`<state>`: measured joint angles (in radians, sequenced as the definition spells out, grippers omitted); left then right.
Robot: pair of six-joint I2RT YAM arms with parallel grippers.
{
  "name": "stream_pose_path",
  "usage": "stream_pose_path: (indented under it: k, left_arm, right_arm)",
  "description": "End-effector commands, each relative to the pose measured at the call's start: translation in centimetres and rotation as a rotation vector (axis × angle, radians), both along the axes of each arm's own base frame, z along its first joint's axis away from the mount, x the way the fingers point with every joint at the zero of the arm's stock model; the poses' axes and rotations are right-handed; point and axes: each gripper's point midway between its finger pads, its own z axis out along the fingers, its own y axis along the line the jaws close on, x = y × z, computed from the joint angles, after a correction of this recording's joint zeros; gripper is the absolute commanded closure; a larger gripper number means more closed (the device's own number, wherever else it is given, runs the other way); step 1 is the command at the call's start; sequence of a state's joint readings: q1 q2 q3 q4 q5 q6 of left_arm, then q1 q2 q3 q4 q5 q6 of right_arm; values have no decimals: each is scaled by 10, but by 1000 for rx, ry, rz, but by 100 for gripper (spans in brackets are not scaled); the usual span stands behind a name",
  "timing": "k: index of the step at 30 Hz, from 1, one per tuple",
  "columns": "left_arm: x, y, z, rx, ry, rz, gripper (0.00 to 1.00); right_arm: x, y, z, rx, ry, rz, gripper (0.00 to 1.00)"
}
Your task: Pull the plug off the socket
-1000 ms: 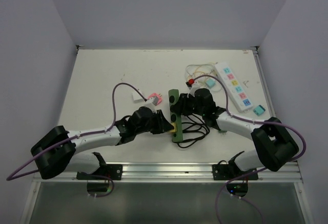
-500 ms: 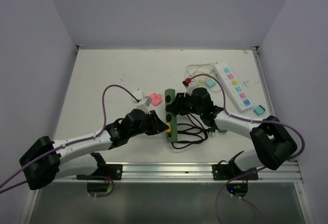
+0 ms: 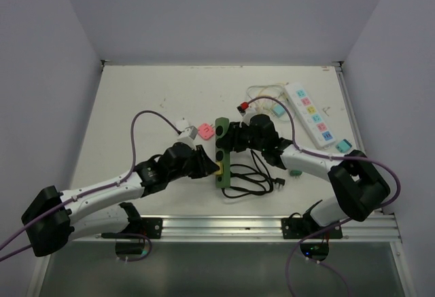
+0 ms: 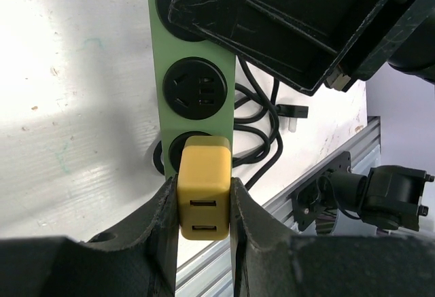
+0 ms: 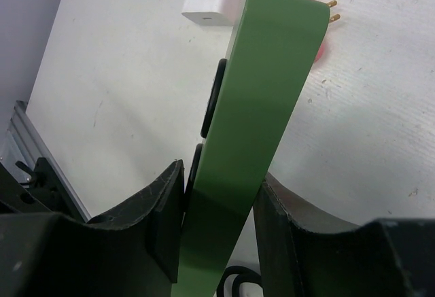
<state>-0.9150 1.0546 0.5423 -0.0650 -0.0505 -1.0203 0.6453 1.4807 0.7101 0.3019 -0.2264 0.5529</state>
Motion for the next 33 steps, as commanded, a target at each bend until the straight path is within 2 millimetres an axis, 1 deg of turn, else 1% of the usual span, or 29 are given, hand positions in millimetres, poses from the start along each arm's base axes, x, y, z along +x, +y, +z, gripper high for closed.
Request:
stream_pose_path:
  k: [1,4,5,7,8,10,12,13,16,18,19,20,22,23,25,29,31,33]
  left_arm:
    - [-9,25,-1,98,25,-18,100]
    - [-10,24,-5,74,65,-60,100]
    - [-5,27,-4,66,71,-47,100]
    - [-6,27,-3,59,76,-75,100]
    - [0,28,1,55,72,-66,100]
    - [1,28,4,64,67,-86,100]
    - [7,25,12,67,53,-92,100]
    - [9,22,18,64,41,-105,100]
    - [14,13,22,49,24,-131,100]
    - [17,6,19,42,32,-148,100]
    - [18,-2,19,24,37,-176,100]
    - [19,-6,18,15,40,-185,100]
    - [21,-14,23,-6,29,-206,100]
    - [22,-16,20,2,32,-209,100]
    - [27,-18,23,15,24,-212,100]
    - [37,-18,36,29,-20,-193,100]
    - [41,-12,39,42,-47,-163,100]
    - [49,-2,36,70,-66,-111,100]
  right_arm:
    - [38,-103,-60,-454,-63,-258,100]
    - [37,-100,-60,-456,-71,-245,100]
    - [37,-99,-59,-456,-73,-243,100]
    - [37,-98,-58,-465,-86,-240,100]
    - [36,-97,-59,-470,-85,-236,100]
    - [36,-94,-58,-479,-96,-226,100]
    - [35,-93,-60,-491,-95,-217,100]
    - [34,-91,-60,-496,-96,-211,100]
    - [34,-88,-61,-507,-99,-200,100]
    - [34,-87,-61,-513,-101,-196,100]
    - [33,-84,-62,-520,-103,-185,100]
    - [33,-85,-64,-527,-100,-186,100]
    - [33,-84,-65,-535,-102,-184,100]
    - [33,-84,-66,-536,-102,-181,100]
    - [33,-83,-65,-537,-103,-179,100]
    - [33,-82,-67,-539,-96,-175,100]
    - [33,-82,-67,-536,-93,-179,100]
    - [32,-82,-66,-532,-92,-181,100]
